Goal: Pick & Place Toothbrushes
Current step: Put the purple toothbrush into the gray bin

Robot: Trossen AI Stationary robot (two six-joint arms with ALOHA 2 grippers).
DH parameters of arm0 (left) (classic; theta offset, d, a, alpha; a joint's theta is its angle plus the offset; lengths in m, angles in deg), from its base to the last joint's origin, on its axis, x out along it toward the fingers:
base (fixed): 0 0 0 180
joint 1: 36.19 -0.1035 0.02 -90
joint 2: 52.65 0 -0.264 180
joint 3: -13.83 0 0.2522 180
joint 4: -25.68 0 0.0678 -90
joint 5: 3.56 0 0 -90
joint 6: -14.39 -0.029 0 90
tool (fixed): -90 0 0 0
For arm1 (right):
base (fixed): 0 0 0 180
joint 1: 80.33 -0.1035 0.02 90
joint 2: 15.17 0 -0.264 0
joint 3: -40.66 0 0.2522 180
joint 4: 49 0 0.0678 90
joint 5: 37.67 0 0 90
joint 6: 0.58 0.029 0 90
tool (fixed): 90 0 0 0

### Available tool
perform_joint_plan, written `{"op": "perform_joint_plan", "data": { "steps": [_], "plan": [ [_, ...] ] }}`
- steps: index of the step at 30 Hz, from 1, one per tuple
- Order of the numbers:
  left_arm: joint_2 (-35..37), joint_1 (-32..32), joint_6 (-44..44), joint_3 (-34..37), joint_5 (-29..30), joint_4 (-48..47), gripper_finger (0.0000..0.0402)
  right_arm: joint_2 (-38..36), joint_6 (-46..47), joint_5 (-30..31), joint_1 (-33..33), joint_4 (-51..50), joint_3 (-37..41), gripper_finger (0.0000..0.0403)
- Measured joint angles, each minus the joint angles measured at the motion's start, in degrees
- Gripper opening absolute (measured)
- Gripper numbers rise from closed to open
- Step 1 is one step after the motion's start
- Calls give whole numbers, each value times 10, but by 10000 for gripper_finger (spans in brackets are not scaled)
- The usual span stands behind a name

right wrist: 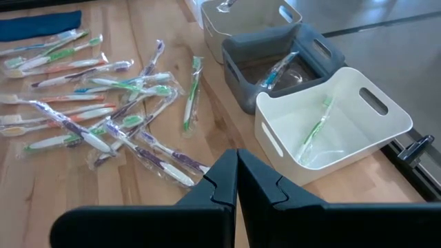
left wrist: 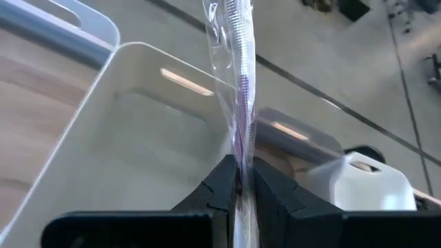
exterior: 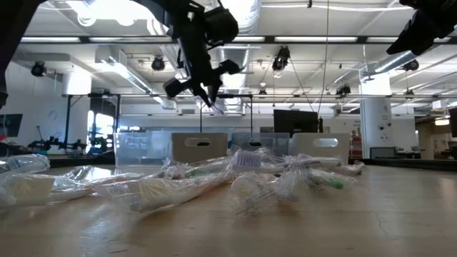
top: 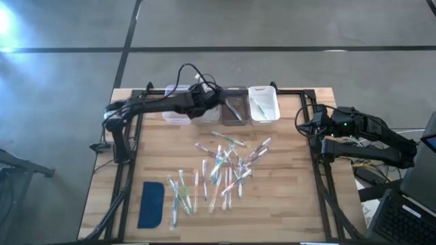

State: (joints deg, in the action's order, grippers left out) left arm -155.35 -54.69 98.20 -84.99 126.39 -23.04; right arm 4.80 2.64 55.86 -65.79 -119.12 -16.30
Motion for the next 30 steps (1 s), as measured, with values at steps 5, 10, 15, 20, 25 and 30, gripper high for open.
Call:
{"op": "perform_joint_plan", "data": {
  "steps": [5,10,15,20,25,30],
  "plan": [
    [0,-16,1,1,-18,3,39,0,0,0,0,0,0,8],
    [0,-27,13,19,-36,-1,39,0,0,0,0,0,0,8],
    [-5,-37,25,49,-63,24,39,0,0,0,0,0,0,8],
    [-4,-39,46,76,-74,63,39,0,0,0,0,0,0,8],
    [-4,-43,53,102,-87,101,39,0,0,0,0,0,0,8],
    [-4,-48,54,106,-92,100,39,0,0,0,0,0,0,8]
  ]
}}
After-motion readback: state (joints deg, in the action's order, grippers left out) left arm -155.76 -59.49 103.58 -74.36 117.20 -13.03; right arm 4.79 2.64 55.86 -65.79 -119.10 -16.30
